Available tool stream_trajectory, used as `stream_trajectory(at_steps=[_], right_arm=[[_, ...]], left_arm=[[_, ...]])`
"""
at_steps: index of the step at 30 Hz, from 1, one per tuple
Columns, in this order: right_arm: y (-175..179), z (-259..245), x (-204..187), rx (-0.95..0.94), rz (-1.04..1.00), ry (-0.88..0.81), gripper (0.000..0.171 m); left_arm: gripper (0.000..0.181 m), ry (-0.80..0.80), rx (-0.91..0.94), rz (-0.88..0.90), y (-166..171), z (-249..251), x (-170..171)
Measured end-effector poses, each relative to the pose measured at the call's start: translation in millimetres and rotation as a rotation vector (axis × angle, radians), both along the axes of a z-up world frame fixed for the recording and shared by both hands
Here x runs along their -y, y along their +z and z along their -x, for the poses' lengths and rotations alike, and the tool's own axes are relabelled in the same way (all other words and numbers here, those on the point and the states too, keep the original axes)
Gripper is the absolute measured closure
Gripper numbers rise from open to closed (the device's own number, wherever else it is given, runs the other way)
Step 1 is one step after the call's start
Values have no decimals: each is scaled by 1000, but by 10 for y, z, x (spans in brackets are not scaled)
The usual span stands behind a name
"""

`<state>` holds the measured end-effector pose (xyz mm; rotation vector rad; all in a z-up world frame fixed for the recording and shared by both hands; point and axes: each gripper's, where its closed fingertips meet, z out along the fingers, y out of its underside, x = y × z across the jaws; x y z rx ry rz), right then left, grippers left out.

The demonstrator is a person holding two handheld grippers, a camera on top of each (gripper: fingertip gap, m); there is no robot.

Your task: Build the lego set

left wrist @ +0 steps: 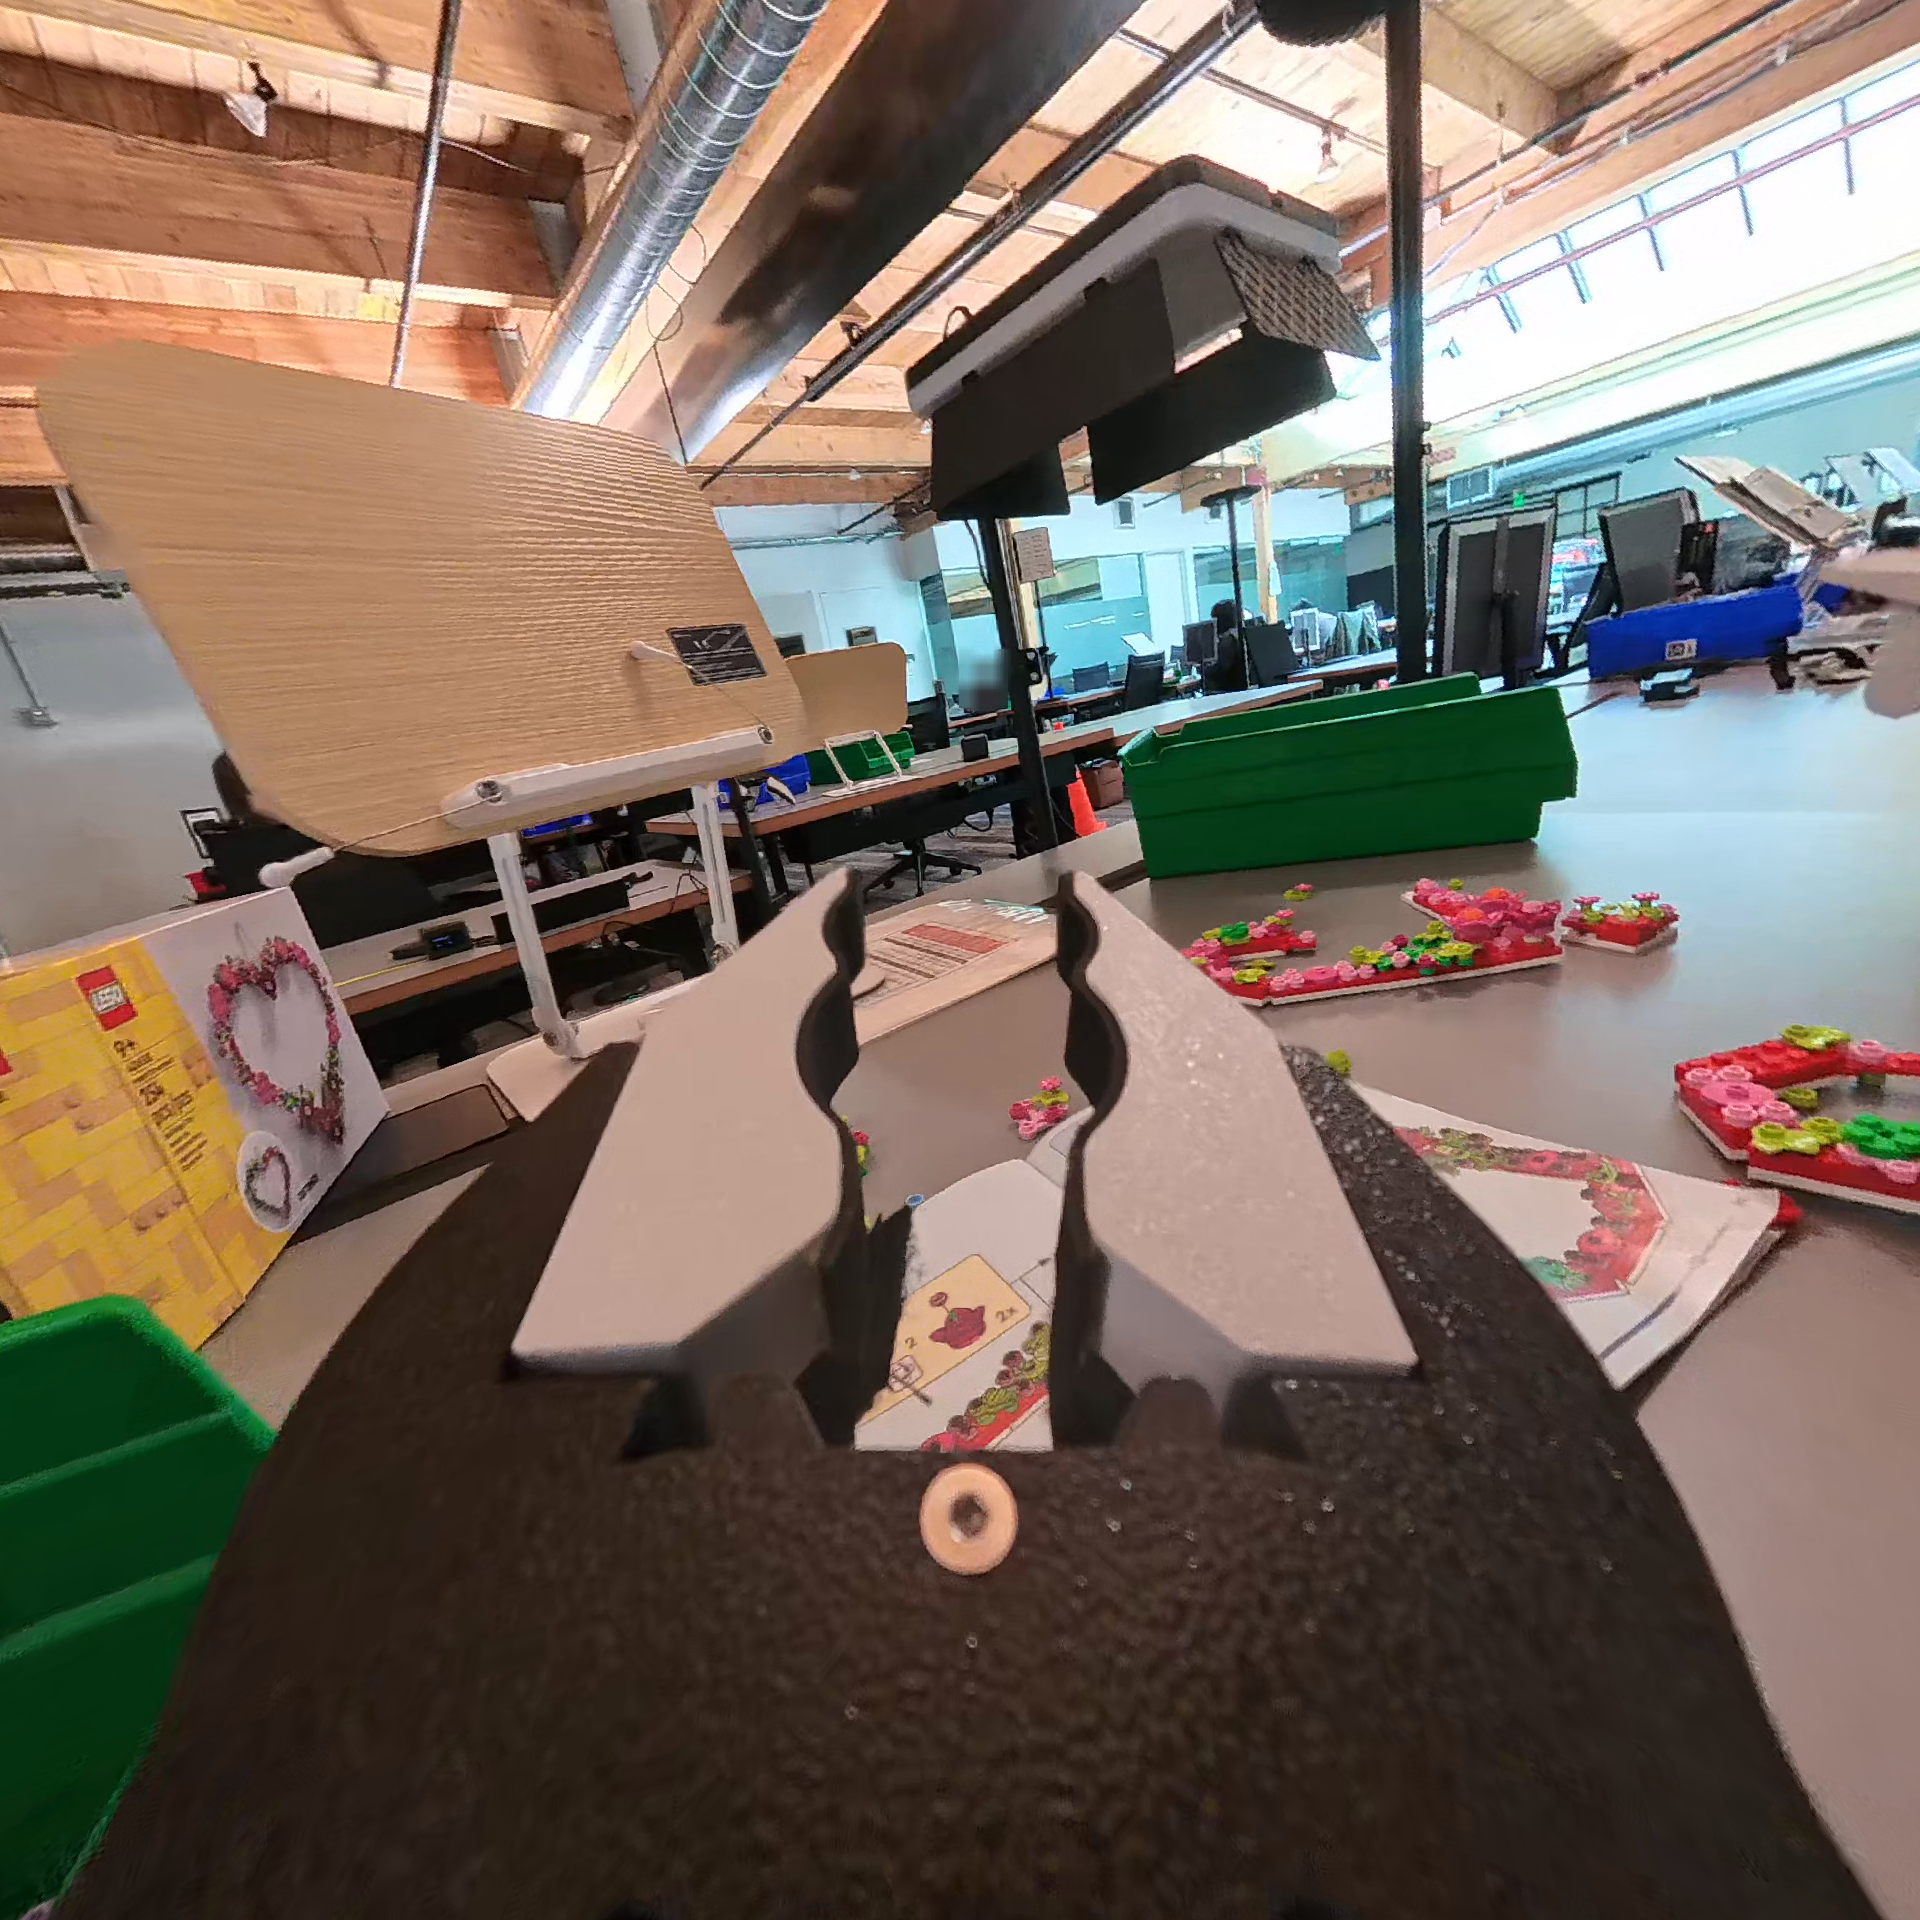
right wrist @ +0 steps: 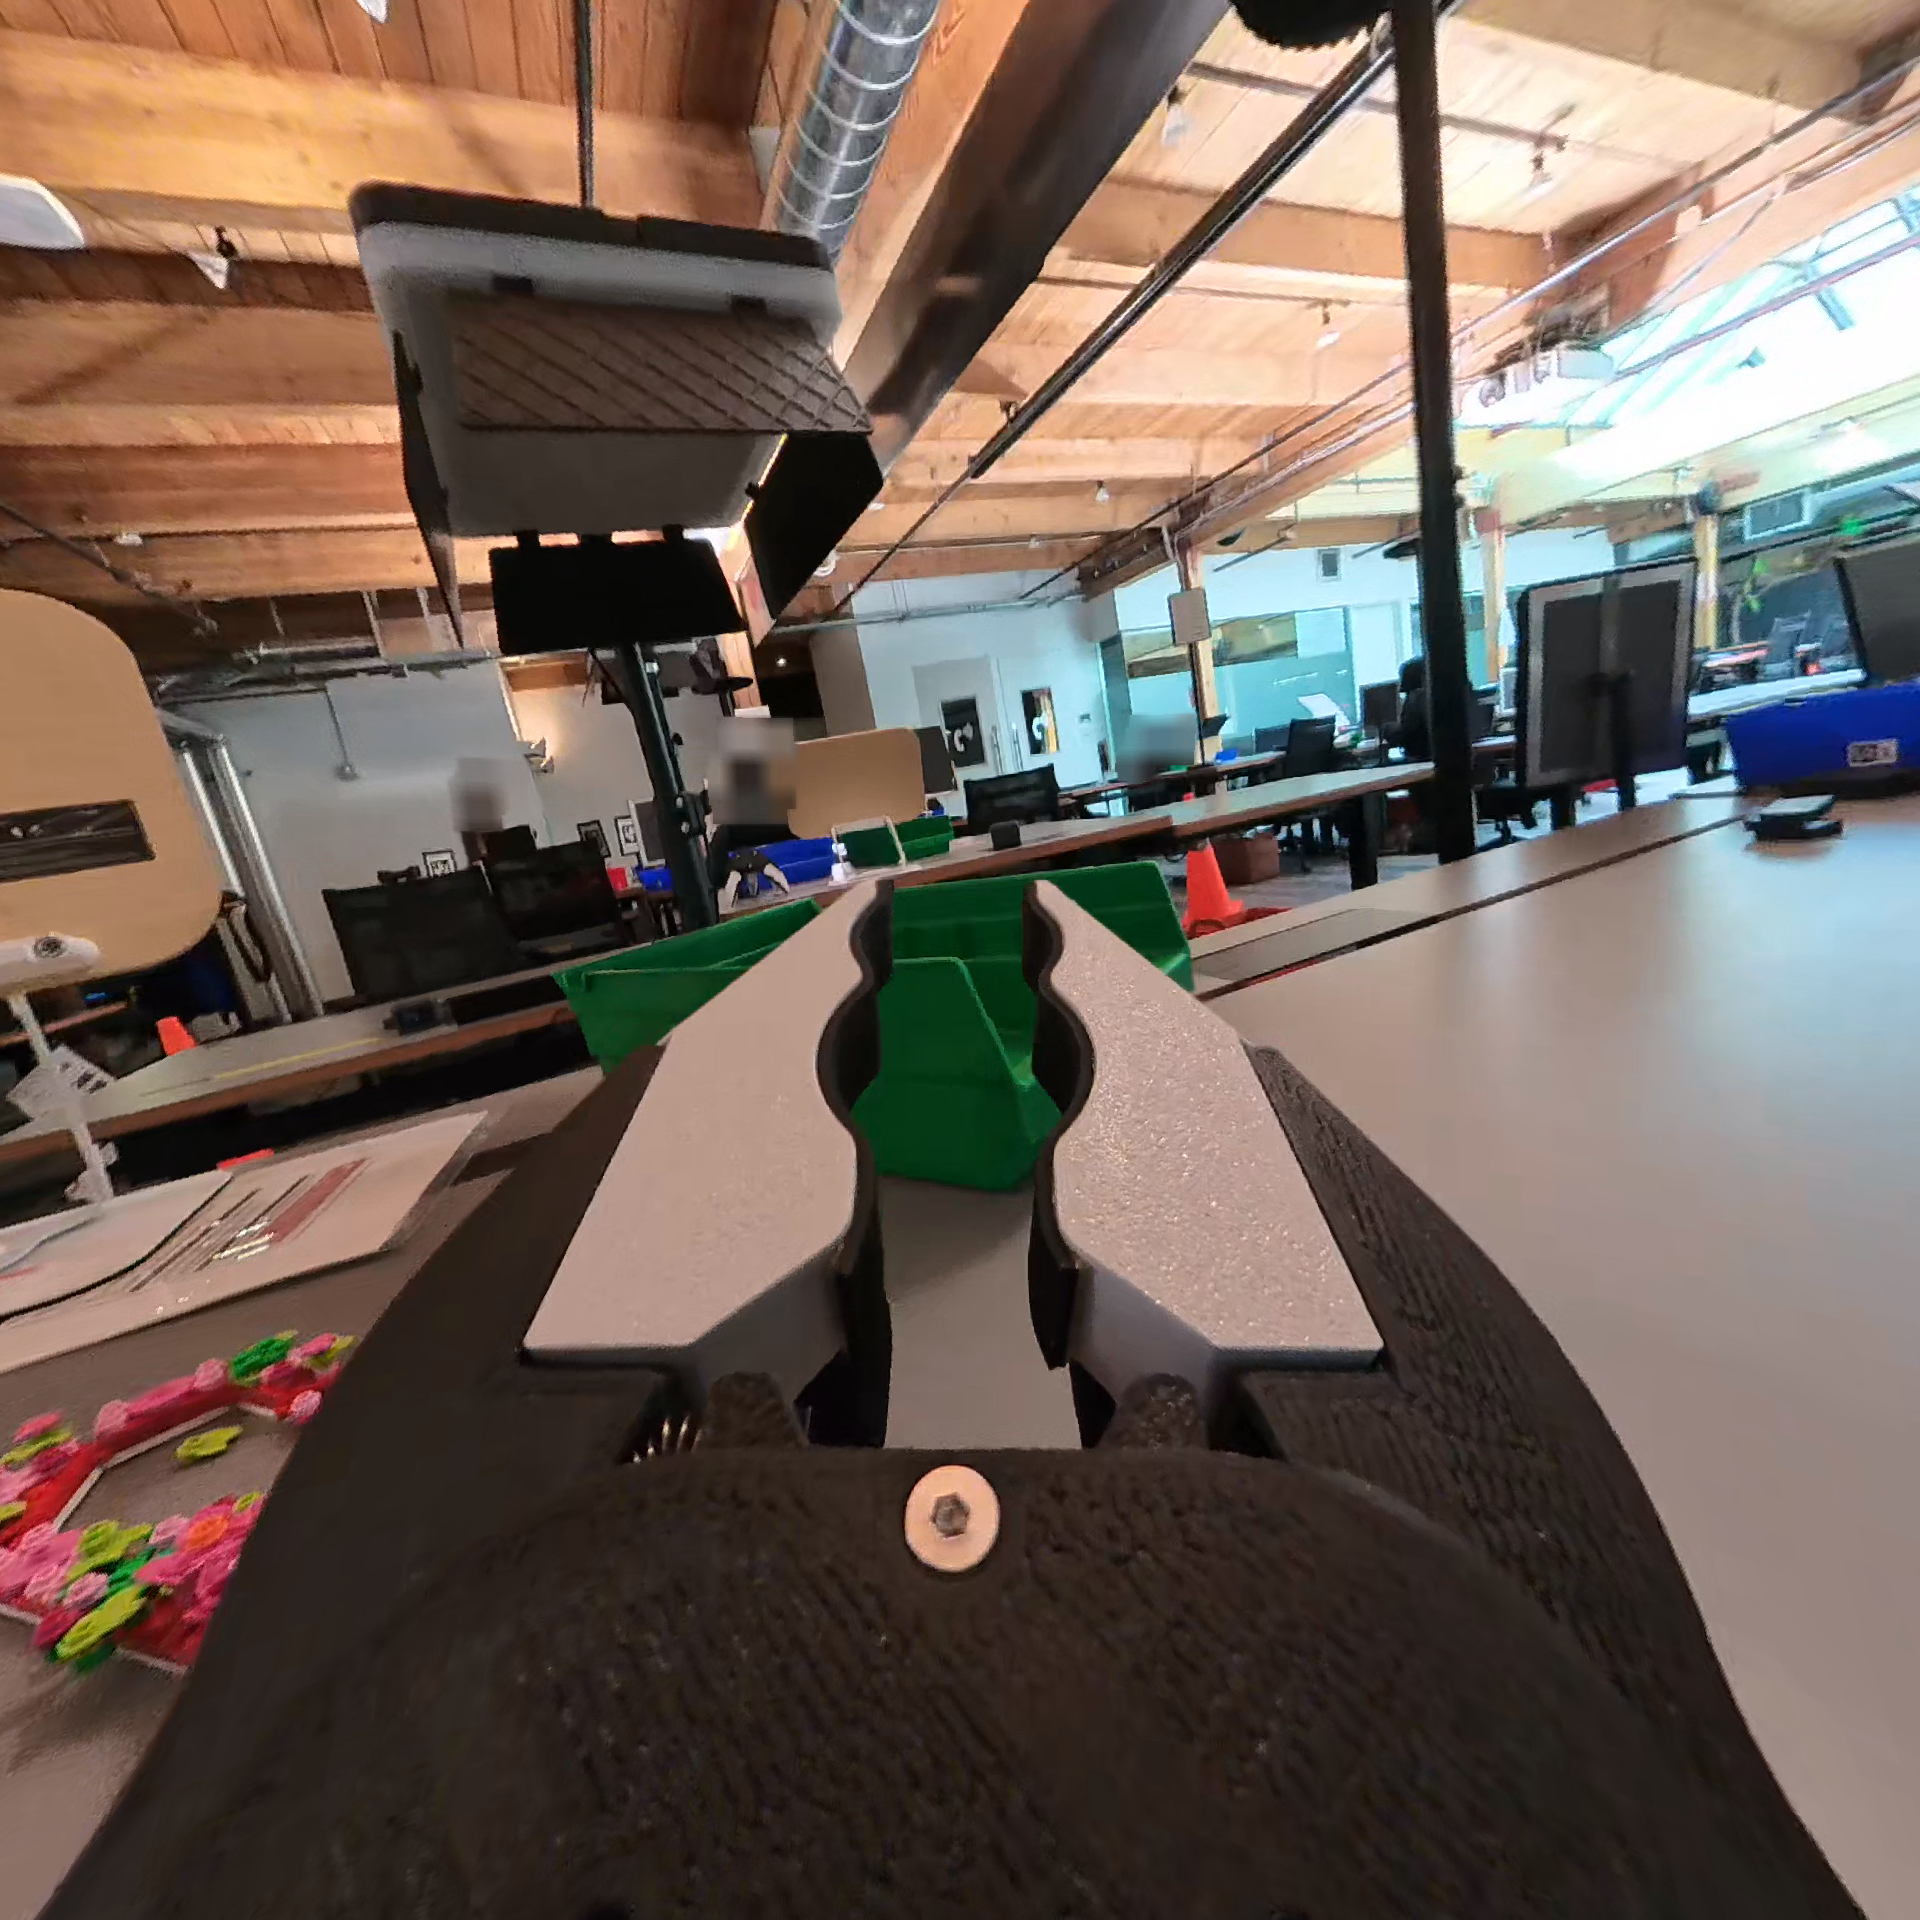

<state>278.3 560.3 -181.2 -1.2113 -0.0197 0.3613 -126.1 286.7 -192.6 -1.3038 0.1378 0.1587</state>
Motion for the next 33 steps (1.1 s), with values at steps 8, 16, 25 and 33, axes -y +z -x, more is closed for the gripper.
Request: stream_trajectory(at_steps=[8, 16, 25, 33], right_arm=[[13, 215, 19, 109, -23, 38, 151], [-68, 324, -24, 146, 19, 75, 153], [-79, 354, -28, 155, 21, 83, 153], [-87, 342, -42, 147, 27, 82, 153]], left_arm=[[151, 13, -77, 19, -60, -62, -53], [161, 81, -165, -38, 34, -70, -2], [161, 79, -197, -52, 56, -125, 16], [162, 73, -205, -55, 64, -145, 13]])
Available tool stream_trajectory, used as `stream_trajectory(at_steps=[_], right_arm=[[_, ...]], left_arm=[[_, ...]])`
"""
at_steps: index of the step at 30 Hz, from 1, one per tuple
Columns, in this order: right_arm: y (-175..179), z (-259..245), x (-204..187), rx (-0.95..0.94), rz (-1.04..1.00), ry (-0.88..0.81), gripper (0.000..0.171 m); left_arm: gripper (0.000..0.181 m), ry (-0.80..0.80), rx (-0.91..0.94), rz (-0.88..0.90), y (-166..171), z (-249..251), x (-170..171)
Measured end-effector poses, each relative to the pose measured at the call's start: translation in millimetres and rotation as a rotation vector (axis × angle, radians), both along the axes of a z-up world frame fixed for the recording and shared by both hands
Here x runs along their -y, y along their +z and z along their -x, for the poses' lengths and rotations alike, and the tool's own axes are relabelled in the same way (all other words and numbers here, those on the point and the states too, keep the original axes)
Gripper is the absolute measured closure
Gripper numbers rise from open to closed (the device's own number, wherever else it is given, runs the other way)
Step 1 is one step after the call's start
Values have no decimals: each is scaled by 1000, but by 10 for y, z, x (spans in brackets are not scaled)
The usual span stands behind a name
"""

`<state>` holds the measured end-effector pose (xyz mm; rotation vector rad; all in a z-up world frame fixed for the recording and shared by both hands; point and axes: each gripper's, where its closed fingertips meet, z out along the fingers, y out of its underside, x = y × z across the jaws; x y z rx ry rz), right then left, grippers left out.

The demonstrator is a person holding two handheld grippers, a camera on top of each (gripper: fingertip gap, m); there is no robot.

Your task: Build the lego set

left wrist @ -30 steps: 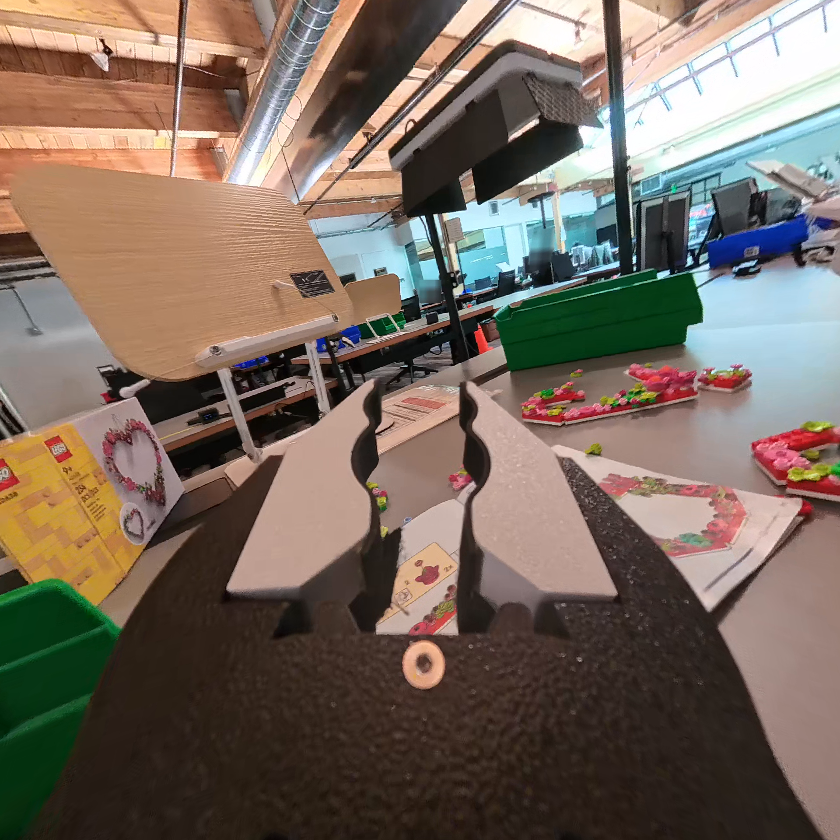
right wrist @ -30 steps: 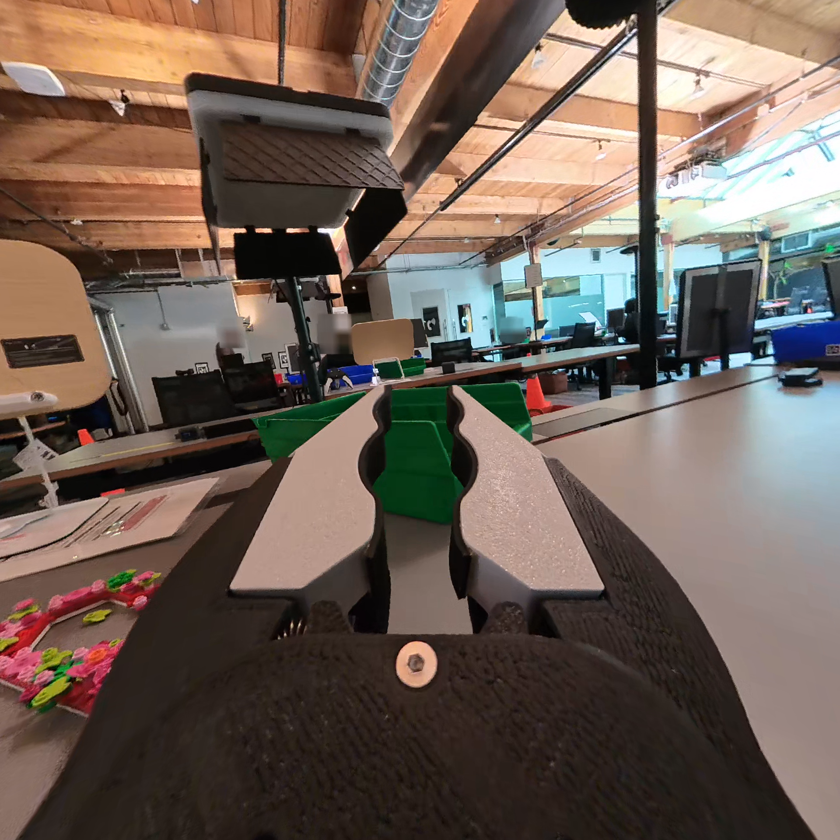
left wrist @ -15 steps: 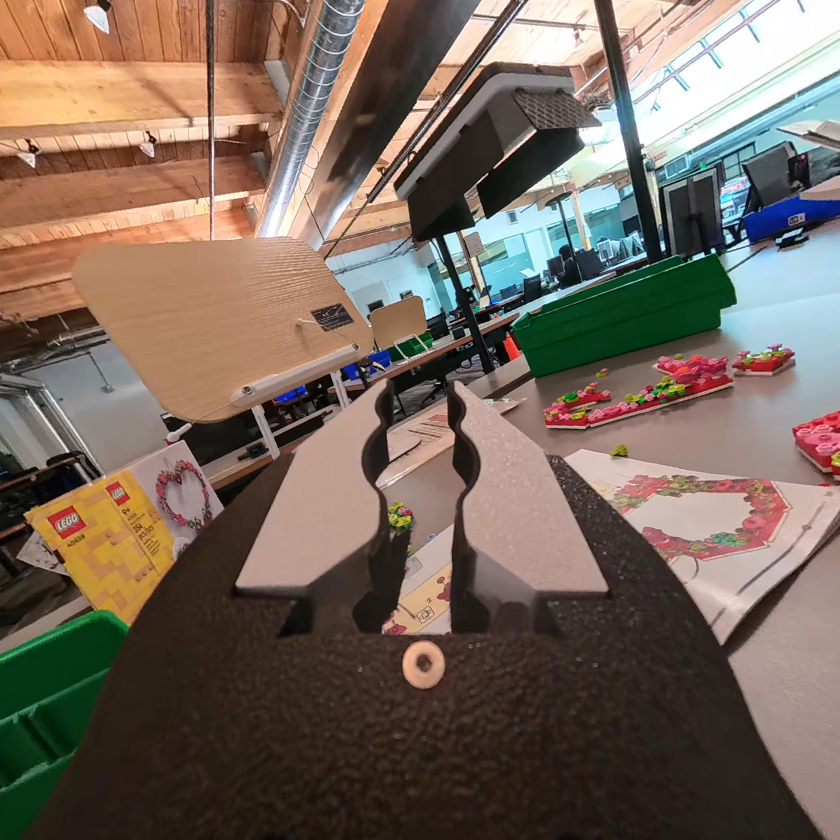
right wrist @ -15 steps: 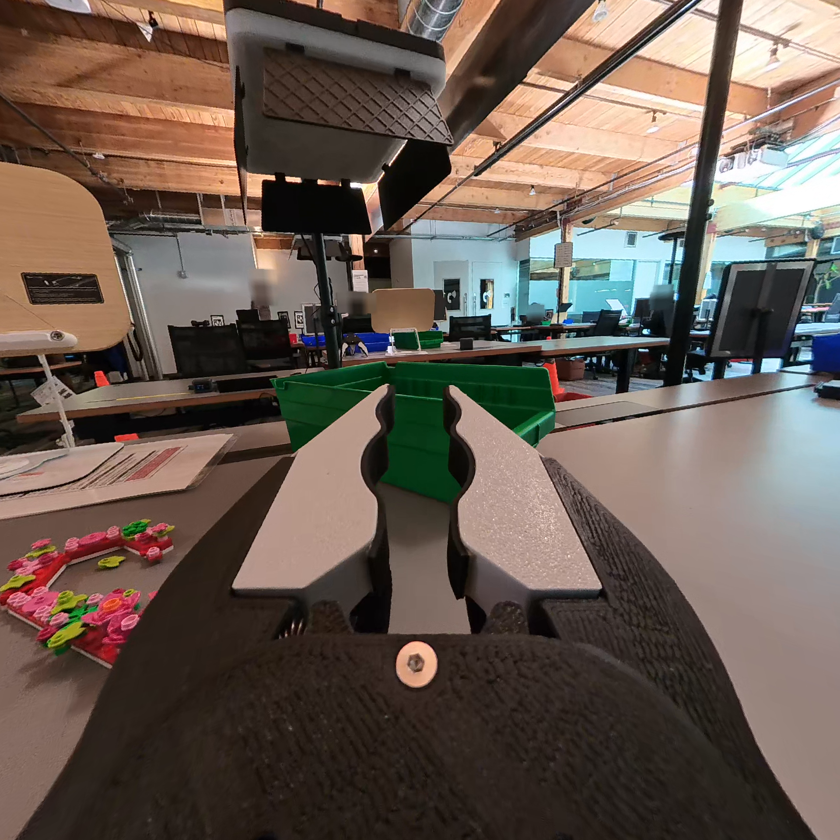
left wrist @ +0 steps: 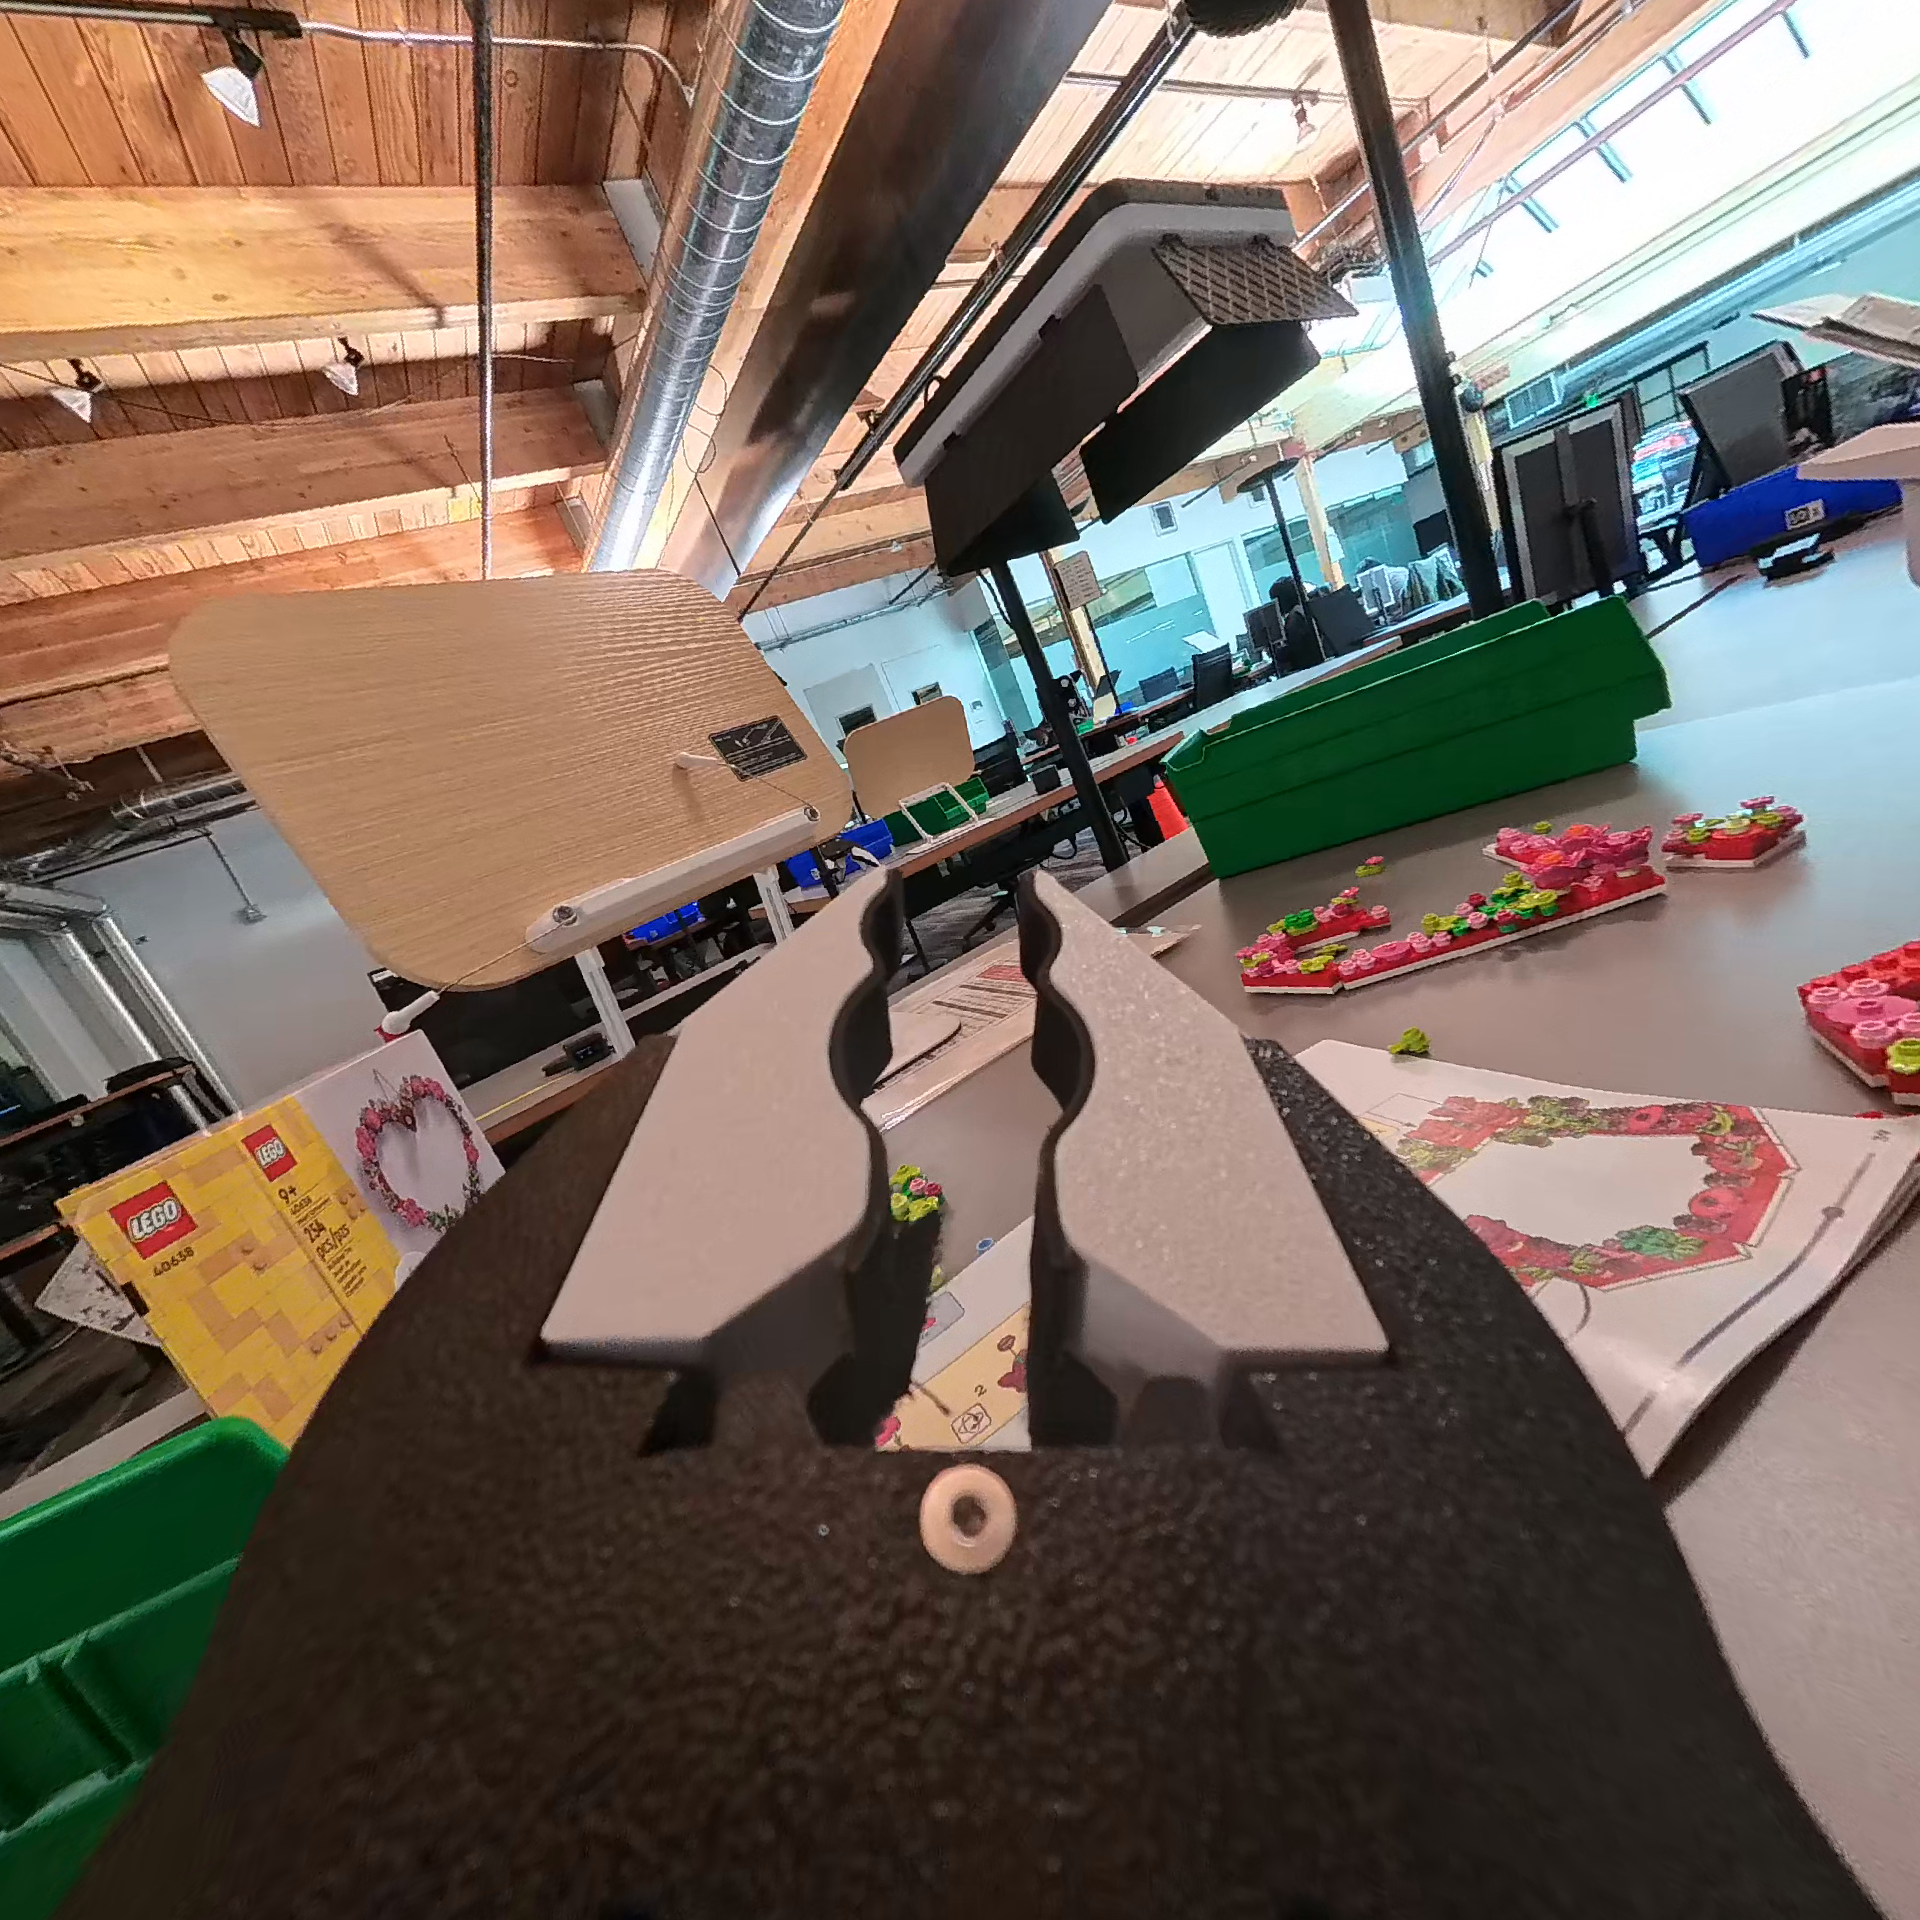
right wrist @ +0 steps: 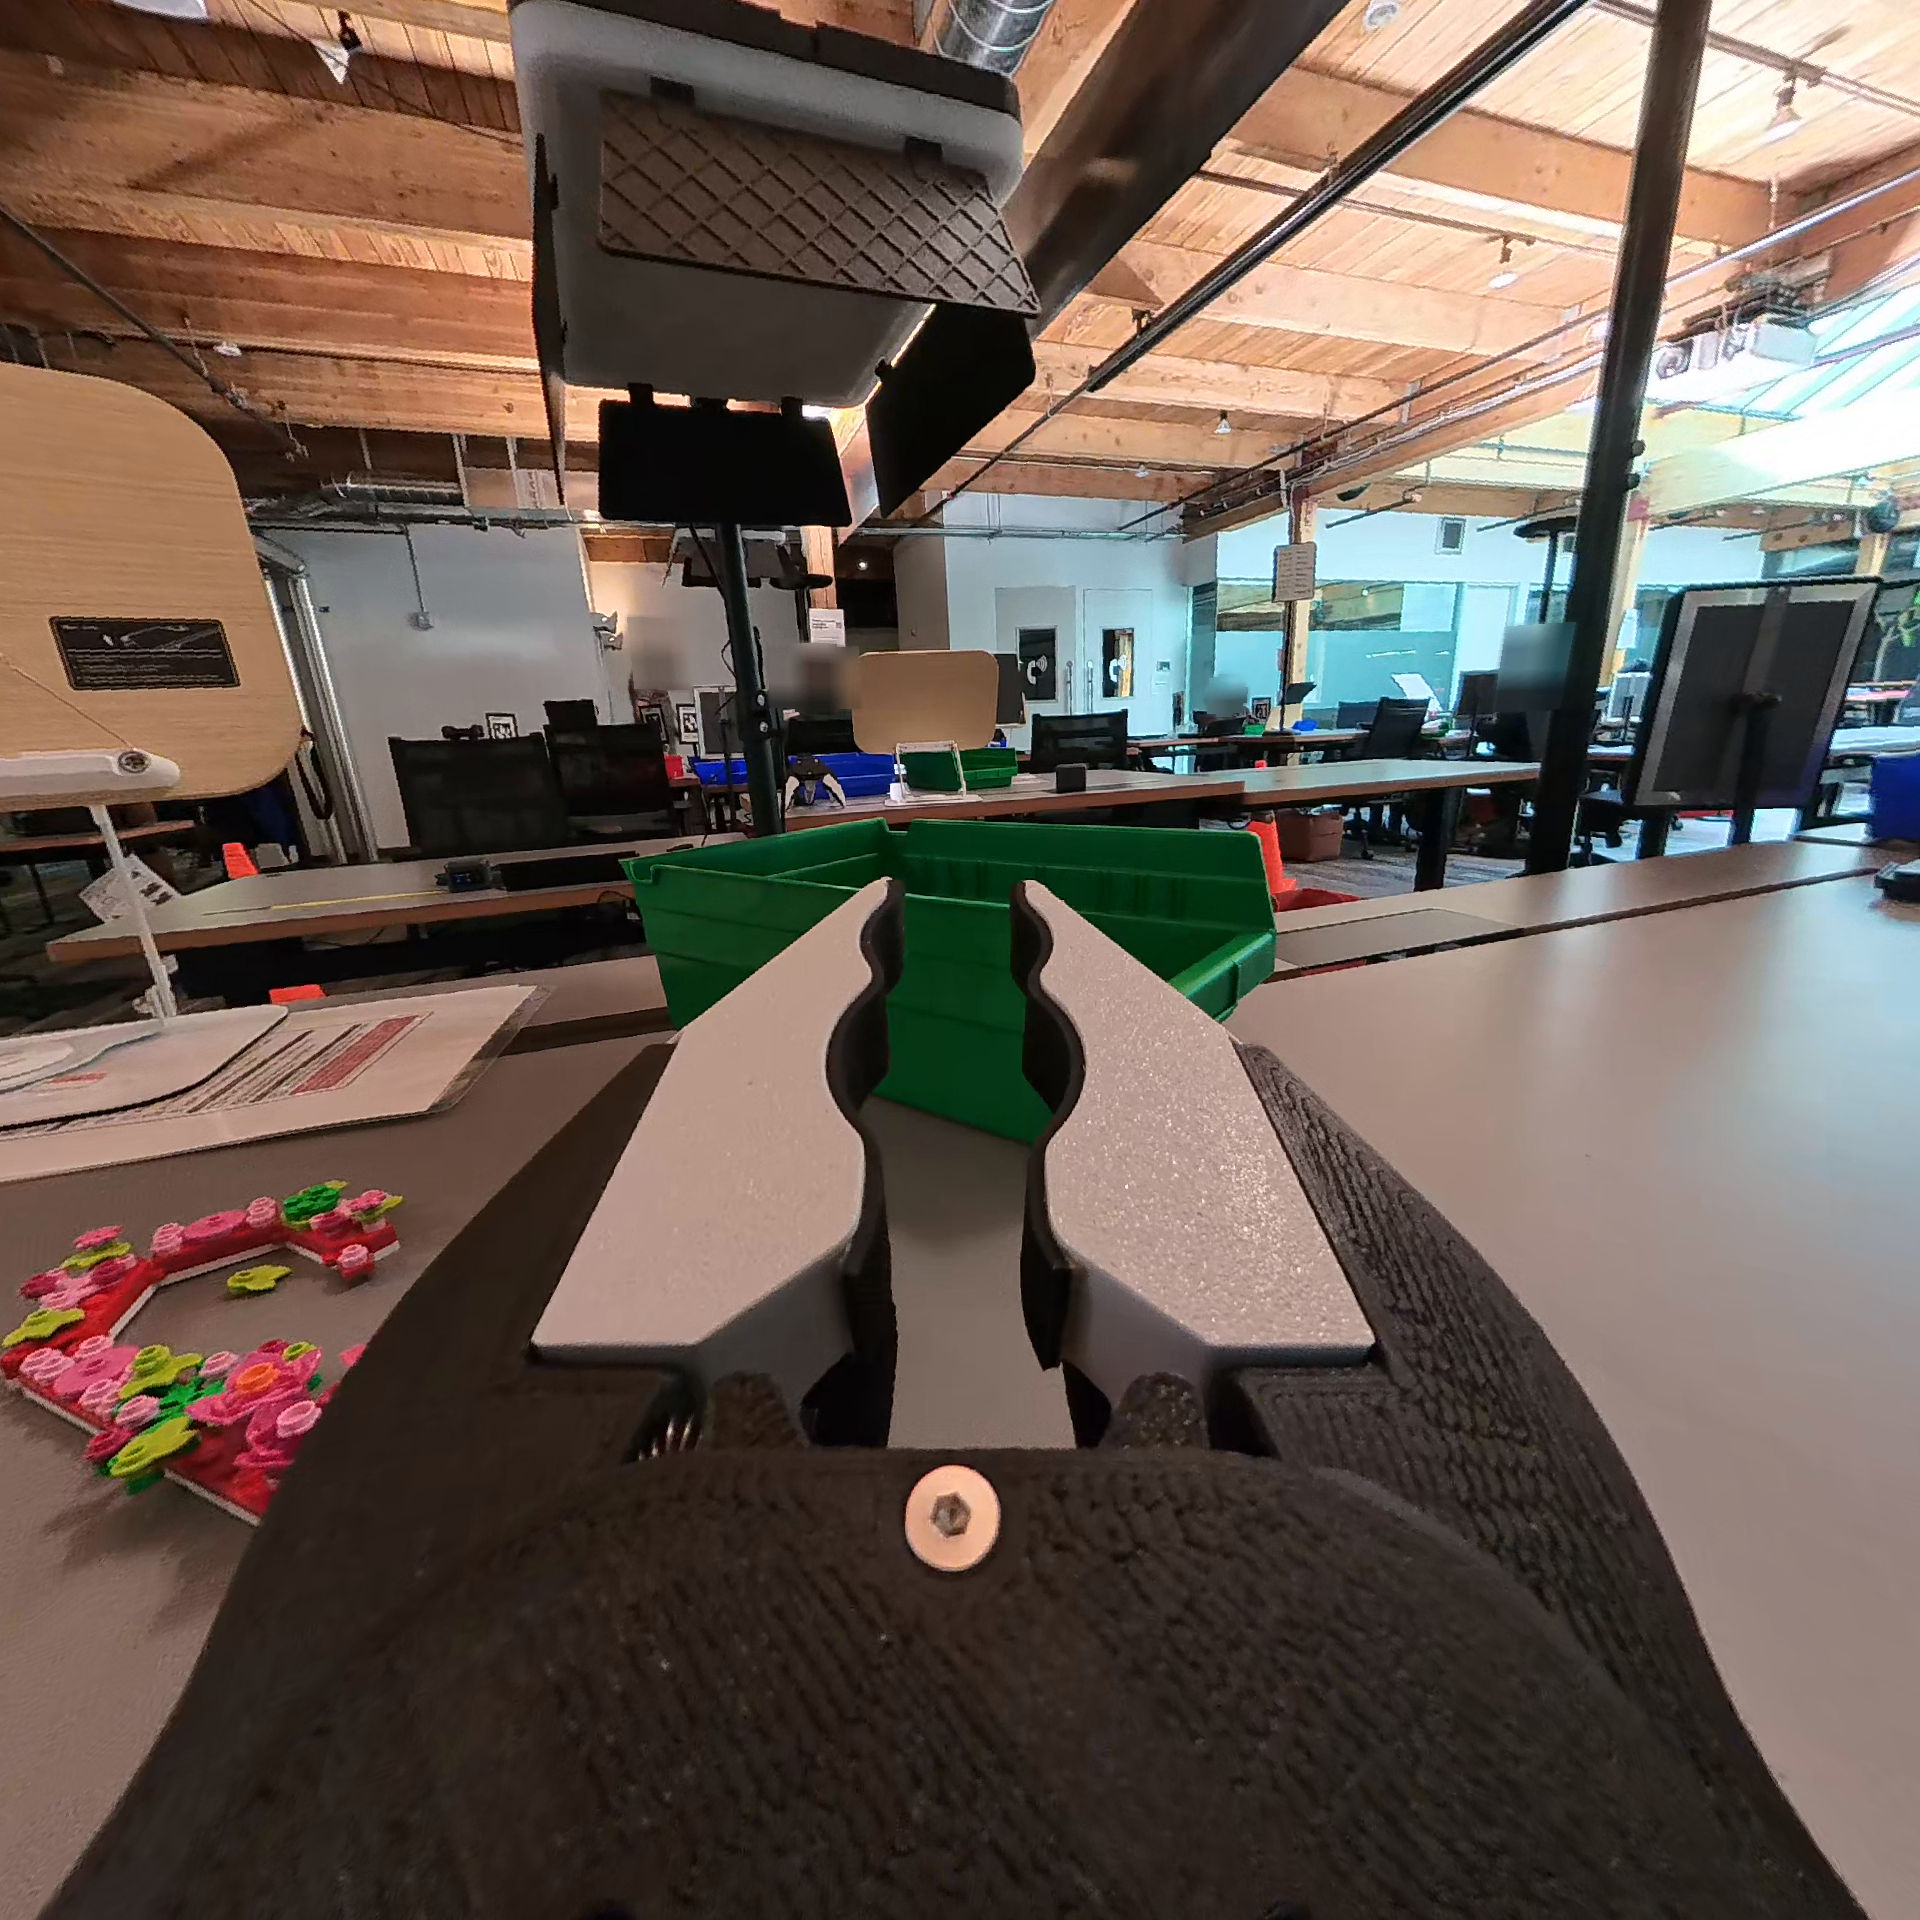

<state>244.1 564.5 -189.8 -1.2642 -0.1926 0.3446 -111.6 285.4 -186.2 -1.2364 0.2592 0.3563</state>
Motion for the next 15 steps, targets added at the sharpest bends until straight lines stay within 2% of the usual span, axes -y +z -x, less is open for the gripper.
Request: stream_trajectory(at_steps=[15], right_arm=[[-12, -5, -14, -8, 9, 3, 154]], left_arm=[[163, 9, 30, -18, 27, 52, 31]])
